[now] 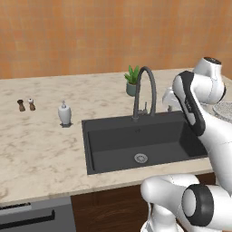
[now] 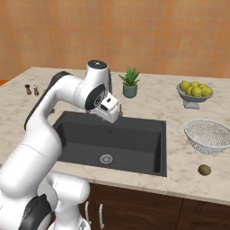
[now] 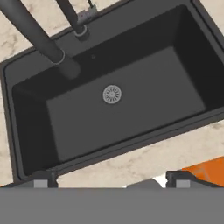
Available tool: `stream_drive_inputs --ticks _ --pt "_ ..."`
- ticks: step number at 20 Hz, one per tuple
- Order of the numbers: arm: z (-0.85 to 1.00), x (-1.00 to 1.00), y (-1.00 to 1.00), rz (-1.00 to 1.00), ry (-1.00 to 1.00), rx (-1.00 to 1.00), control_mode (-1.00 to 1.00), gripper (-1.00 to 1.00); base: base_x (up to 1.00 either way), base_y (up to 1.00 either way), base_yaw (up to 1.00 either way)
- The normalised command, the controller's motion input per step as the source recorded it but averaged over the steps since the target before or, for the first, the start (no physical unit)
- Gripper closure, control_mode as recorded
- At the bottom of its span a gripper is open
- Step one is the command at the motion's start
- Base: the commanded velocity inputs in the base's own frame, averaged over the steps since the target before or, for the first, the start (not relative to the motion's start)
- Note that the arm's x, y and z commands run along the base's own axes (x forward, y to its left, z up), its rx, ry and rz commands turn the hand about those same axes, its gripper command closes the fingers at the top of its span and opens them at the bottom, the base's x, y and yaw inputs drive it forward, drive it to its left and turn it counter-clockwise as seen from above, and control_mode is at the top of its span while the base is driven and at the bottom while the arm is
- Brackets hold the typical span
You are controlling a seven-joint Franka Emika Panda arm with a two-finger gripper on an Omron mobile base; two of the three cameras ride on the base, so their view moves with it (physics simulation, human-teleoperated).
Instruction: Put the colander in the sink, put the kiwi in the colander, and turn on the sink faucet and pour water over the colander.
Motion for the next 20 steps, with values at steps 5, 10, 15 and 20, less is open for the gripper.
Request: stream_drive_inputs --ticks 5,10,15,20 --pt "-0.13 -0.1 -0.77 -0.44 0.0 0.16 -1.0 -1.0 0.0 0.0 0.0" --pt "-0.27 0.0 -0.8 -0.42 -0.01 0.15 -1.0 -1.0 0.0 0.0 0.0" --pt "-0.28 0.0 -0.76 -0.37 -0.03 0.18 -1.0 -1.0 0.0 0.0 0.0" --pt "-0.17 0.0 -0.71 -0.37 0.0 0.11 -1.0 -1.0 0.0 0.0 0.0"
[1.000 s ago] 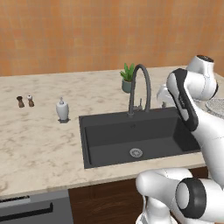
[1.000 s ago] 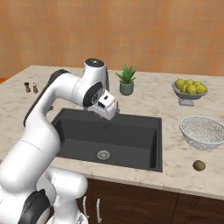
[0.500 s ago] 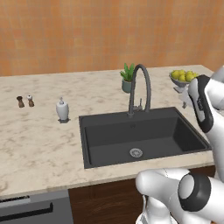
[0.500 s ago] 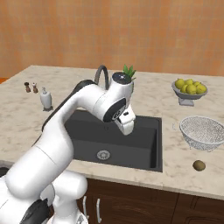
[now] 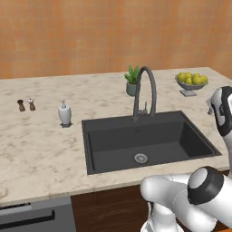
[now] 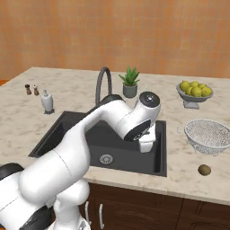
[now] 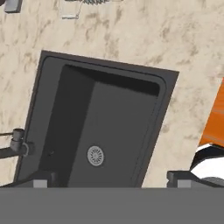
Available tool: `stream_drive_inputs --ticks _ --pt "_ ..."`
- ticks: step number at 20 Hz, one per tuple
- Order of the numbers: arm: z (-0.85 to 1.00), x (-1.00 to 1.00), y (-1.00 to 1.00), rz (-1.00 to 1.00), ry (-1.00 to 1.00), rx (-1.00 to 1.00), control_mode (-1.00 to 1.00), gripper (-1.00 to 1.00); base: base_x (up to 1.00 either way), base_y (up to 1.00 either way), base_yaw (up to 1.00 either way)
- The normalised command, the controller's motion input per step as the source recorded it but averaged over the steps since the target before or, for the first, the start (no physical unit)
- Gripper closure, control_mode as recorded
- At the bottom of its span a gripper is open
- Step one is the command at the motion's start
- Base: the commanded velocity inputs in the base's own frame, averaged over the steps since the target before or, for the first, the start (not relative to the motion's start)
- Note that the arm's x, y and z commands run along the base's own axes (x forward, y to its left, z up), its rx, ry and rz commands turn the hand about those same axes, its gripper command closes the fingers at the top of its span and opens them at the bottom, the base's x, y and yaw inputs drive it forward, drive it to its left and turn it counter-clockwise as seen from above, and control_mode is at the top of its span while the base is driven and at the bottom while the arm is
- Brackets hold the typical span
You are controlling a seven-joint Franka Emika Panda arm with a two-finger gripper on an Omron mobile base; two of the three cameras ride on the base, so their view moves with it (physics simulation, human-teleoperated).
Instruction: Put the colander in the sink, put the kiwi in the colander, and turn on the sink faucet and pour water over the colander.
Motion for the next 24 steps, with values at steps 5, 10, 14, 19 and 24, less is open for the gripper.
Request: stream_drive_inputs --ticks 5,10,14,19,24 --pt "-0.08 0.0 -0.82 -0.34 0.0 0.05 -1.0 -1.0 0.0 0.0 0.0" --pt "-0.11 0.0 -0.92 -0.32 0.0 0.06 -1.0 -1.0 0.0 0.0 0.0" --pt "-0.13 0.0 -0.83 -0.26 0.0 0.05 -1.0 -1.0 0.0 0.0 0.0" --pt "-0.11 0.01 -0.62 -0.21 -0.02 0.04 -1.0 -1.0 0.0 0.0 0.0" --pt "-0.25 0.09 -0.32 -0.04 -0.03 0.0 -1.0 -1.0 0.0 0.0 0.0"
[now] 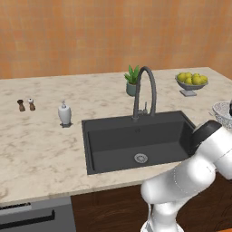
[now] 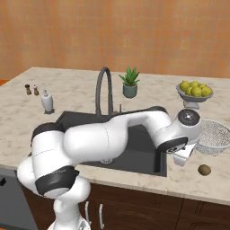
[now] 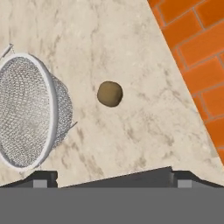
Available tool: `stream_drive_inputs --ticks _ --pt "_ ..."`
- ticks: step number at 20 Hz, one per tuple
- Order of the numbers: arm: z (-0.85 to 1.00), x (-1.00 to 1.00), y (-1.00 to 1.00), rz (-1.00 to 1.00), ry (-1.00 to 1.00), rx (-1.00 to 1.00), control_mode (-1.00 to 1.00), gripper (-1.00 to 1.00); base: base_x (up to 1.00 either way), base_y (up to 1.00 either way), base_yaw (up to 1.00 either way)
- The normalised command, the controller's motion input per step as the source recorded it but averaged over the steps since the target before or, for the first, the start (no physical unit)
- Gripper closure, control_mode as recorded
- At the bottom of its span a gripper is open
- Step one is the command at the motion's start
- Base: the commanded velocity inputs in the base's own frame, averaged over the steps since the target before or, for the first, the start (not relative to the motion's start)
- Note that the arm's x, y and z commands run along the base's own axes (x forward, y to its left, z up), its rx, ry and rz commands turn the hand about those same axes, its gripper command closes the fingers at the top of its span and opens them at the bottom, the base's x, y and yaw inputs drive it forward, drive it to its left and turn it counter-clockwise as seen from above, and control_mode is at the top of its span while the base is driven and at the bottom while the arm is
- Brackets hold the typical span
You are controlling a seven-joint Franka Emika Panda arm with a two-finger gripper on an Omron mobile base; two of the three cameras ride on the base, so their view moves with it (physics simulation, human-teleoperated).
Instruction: Put the colander in the sink, put the kiwi in the colander, and turn on the sink faucet and pour water over the colander.
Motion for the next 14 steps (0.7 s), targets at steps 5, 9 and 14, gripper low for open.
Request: stream_drive_inputs --ticks 5,9,14 --pt "-0.08 0.3 -0.23 0.0 0.0 0.01 -1.0 -1.0 0.0 0.0 0.0" --pt "0.0 0.39 -0.16 0.01 0.0 0.03 -1.0 -1.0 0.0 0.0 0.0" --pt "-0.02 0.34 -0.19 0.01 0.0 0.03 -1.0 -1.0 0.0 0.0 0.0"
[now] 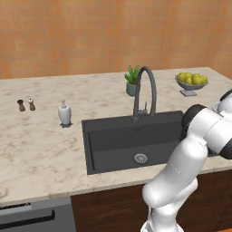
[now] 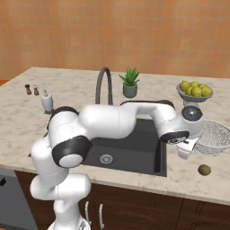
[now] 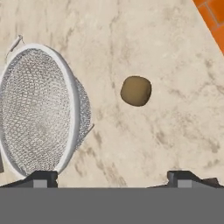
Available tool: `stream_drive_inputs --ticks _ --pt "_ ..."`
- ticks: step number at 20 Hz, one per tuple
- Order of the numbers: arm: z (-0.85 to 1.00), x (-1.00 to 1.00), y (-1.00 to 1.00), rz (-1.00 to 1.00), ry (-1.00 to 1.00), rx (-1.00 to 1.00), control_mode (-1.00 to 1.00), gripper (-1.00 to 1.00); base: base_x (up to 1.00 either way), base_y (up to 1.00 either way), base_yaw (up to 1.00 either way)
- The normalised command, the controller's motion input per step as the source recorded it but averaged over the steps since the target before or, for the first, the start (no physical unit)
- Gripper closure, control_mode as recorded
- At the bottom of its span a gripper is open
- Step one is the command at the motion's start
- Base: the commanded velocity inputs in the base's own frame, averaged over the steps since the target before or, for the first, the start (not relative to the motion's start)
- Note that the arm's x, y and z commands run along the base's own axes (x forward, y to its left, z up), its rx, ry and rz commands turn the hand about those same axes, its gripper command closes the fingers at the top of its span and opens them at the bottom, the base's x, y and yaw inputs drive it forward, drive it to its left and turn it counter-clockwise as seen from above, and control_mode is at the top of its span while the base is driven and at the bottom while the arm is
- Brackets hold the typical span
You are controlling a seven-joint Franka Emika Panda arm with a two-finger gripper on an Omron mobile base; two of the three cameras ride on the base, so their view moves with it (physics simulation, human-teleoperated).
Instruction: Put the colander in the sink, put the kiwi in the colander, and turn on the sink faucet and pour water over the colander.
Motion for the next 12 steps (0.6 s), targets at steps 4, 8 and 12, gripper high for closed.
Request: stream_drive_inputs --ticks 4,8,12 --pt "-0.09 0.3 -0.22 0.02 0.0 0.03 -1.0 -1.0 0.0 0.0 0.0" --pt "-0.17 0.27 -0.21 0.01 0.0 0.0 -1.0 -1.0 0.0 0.0 0.0" --pt "-0.18 0.27 -0.26 0.01 0.0 0.01 -1.0 -1.0 0.0 0.0 0.0"
